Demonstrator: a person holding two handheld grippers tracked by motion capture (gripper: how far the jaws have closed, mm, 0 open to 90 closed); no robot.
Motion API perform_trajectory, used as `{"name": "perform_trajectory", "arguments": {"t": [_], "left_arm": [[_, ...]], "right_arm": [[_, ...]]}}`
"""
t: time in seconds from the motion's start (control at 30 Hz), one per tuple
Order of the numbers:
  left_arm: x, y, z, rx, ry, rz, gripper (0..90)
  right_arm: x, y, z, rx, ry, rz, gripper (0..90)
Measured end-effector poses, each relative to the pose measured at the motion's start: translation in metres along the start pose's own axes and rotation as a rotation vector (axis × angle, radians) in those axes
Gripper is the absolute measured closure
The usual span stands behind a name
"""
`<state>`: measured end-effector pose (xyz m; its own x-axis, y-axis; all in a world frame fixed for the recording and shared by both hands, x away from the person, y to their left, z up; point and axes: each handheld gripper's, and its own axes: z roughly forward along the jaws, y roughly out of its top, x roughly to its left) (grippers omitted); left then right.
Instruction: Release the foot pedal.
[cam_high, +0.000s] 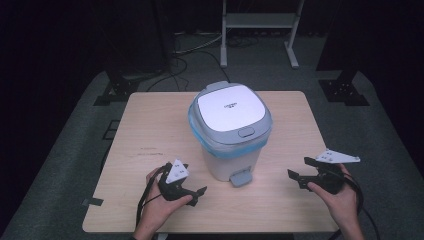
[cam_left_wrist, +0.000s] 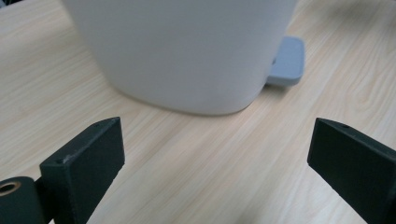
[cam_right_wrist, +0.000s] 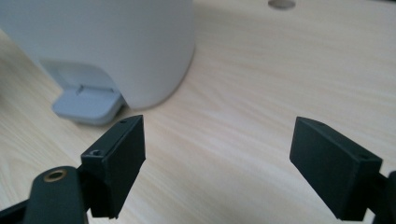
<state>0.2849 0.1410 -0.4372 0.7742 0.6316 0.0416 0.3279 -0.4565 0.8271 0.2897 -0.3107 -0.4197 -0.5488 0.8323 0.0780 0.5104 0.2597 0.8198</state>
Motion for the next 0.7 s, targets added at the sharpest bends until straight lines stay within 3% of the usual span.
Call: {"name": "perform_trajectory", "arguments": {"t": [0.33,0.7], "left_arm": [[0.026,-0.031,-0.007,0.035,0.029,-0.032,2.8],[0.045,-0.054,-0.011,0.099,0.055,-0.045,2.9]], "right_arm": [[-0.001,-0.029,0.016,0.107,-0.024,0.027,16.5],[-0.003,-0.045,0.033,0.212,-0.064,-0.002,16.5]]}}
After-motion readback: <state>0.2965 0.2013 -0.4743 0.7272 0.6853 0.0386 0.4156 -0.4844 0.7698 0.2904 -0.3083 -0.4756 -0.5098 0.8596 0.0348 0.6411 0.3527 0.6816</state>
